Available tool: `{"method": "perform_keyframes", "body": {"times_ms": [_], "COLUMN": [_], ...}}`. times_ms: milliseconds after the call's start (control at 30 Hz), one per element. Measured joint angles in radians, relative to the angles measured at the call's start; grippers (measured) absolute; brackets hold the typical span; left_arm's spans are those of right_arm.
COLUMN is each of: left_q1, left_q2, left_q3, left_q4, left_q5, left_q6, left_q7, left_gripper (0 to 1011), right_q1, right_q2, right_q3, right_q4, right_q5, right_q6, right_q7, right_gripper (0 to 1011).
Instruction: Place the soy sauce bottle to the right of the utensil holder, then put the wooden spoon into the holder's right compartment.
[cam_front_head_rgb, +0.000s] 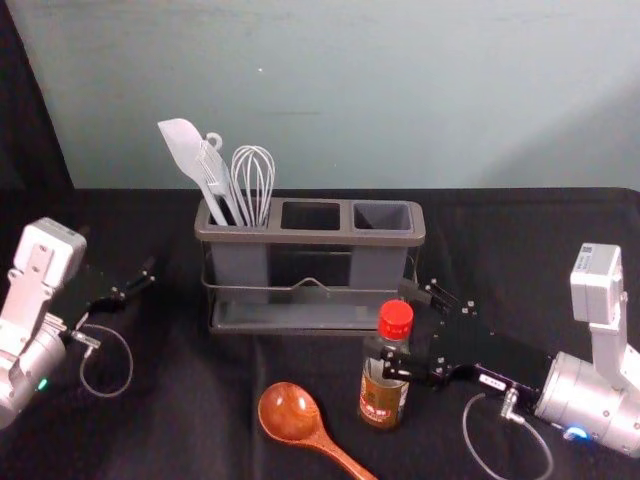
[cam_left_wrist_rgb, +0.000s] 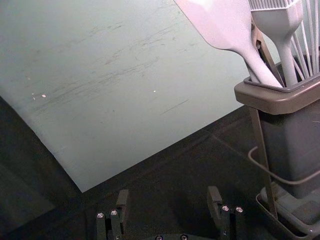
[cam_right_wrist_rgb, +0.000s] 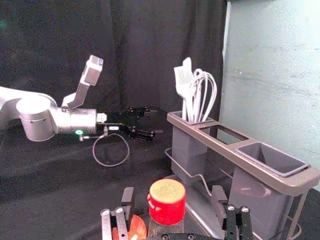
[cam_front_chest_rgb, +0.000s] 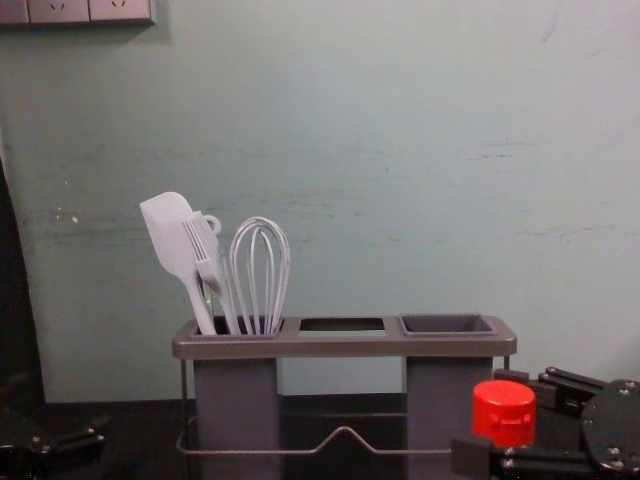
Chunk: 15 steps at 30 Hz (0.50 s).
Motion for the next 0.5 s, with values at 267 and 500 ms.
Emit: {"method": "perform_keyframes", "body": {"times_ms": [267,500], "left_q1": [0.0,0.0], "left_q2": [0.0,0.0], "left_q3": [0.0,0.0], "left_q4": [0.0,0.0], "left_q5": [0.0,0.0], "left_q6": [0.0,0.0], "left_q7": [0.0,0.0], "left_gripper": [1012,1011], "right_q1": [-0.001,-0.001], "right_q2": [0.001,0.001], "right_q3": [0.001,0.001], "right_q4": [-0.001,-0.001], "right_q5": [0.001,0.001], "right_q6": [-0.001,-0.002], "right_q7": [0.0,0.0], "right_gripper": [818,609]}}
